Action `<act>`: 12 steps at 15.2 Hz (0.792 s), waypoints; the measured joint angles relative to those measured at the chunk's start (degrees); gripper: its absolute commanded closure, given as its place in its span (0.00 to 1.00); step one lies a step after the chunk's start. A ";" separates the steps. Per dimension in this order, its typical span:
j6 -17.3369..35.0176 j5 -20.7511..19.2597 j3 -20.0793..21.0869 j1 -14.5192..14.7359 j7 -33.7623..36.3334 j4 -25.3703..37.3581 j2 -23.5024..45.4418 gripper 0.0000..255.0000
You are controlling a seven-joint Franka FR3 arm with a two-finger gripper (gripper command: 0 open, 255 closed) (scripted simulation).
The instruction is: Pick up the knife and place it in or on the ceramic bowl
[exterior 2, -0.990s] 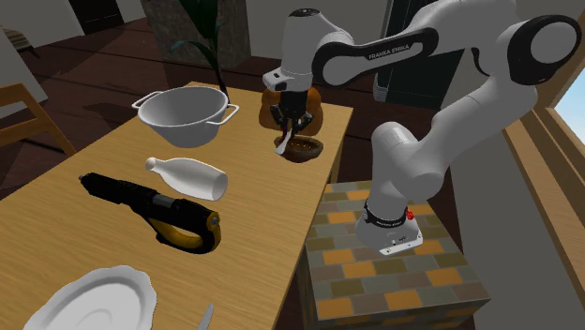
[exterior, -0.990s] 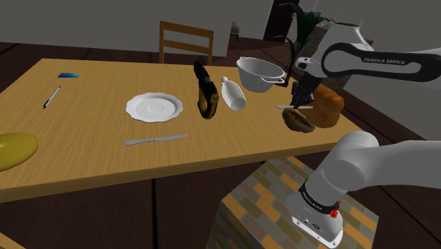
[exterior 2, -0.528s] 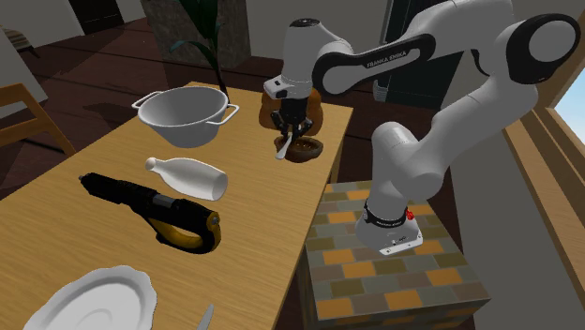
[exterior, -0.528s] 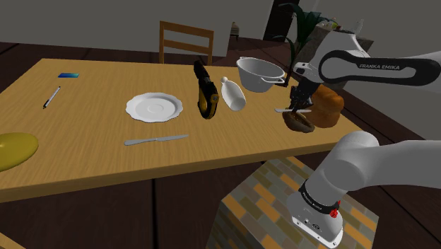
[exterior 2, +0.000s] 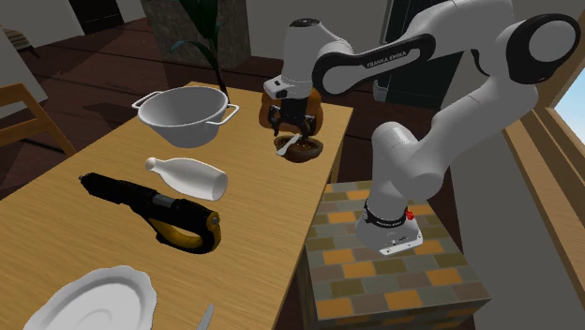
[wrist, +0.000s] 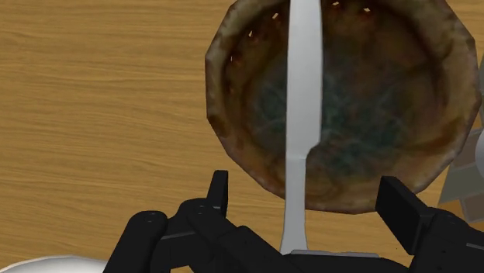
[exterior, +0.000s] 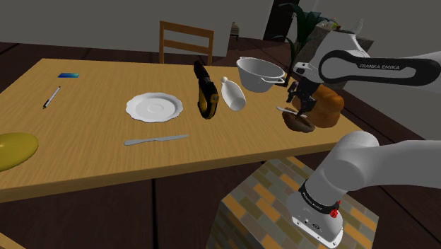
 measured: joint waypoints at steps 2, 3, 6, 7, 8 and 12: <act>-1.08 0.45 0.61 0.12 0.07 0.62 -0.48 0.00; -2.55 1.01 1.25 0.27 0.02 1.67 -0.91 0.00; -6.79 2.38 2.96 0.45 -0.28 4.51 -2.32 0.00; -7.43 2.58 3.08 0.53 -0.44 5.18 -2.28 0.00; -7.76 2.65 3.18 0.52 -0.50 5.37 -2.41 0.00; -8.05 2.79 3.33 0.58 -0.47 5.58 -2.44 0.00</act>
